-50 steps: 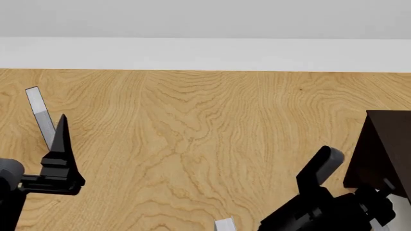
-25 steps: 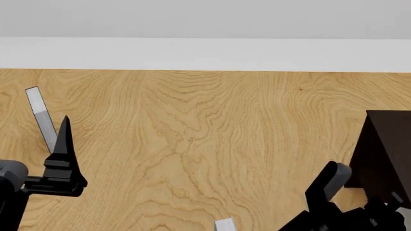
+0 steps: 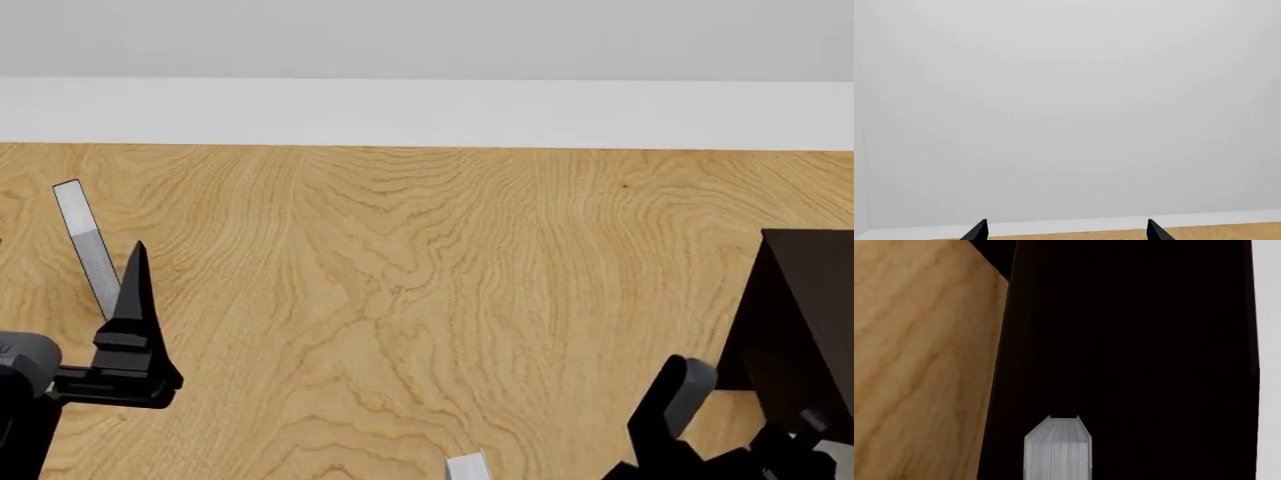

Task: Pick up the book on the right and place it on the cabinet shelf.

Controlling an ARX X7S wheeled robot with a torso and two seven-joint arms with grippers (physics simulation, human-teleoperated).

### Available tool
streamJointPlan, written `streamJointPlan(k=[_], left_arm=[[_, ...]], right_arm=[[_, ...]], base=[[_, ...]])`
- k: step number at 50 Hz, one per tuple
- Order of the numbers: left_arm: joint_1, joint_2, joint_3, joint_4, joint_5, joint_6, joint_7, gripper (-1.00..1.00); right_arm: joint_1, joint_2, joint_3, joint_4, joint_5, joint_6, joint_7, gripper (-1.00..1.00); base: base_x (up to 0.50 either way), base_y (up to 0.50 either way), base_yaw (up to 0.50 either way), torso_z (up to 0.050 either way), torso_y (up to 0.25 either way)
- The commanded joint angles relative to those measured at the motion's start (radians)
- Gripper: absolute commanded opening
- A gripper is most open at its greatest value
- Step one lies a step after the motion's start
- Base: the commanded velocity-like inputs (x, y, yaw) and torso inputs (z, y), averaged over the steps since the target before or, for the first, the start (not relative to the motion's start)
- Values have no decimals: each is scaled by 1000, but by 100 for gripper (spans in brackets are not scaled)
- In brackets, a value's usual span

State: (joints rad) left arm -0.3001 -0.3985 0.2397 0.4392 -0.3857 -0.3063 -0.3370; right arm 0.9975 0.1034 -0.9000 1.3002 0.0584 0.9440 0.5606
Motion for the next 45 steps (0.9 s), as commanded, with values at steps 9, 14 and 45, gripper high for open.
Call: streamJointPlan(k=[9, 14, 45], left_arm=[[1, -5, 1, 6, -4, 0, -6, 100], [0, -4, 6, 0, -1, 2, -5, 100], [-1, -10, 7, 7, -14, 0, -9, 100]], right_arm=[[-31, 26, -80, 8, -61, 36, 1, -100], [-35, 30, -70, 8, -55, 31, 4, -100], [19, -30, -86, 8, -67, -62, 26, 100]], base=[[0, -1, -2, 0, 1], [0, -1, -3, 0, 0], [0, 0, -1, 0, 1]])
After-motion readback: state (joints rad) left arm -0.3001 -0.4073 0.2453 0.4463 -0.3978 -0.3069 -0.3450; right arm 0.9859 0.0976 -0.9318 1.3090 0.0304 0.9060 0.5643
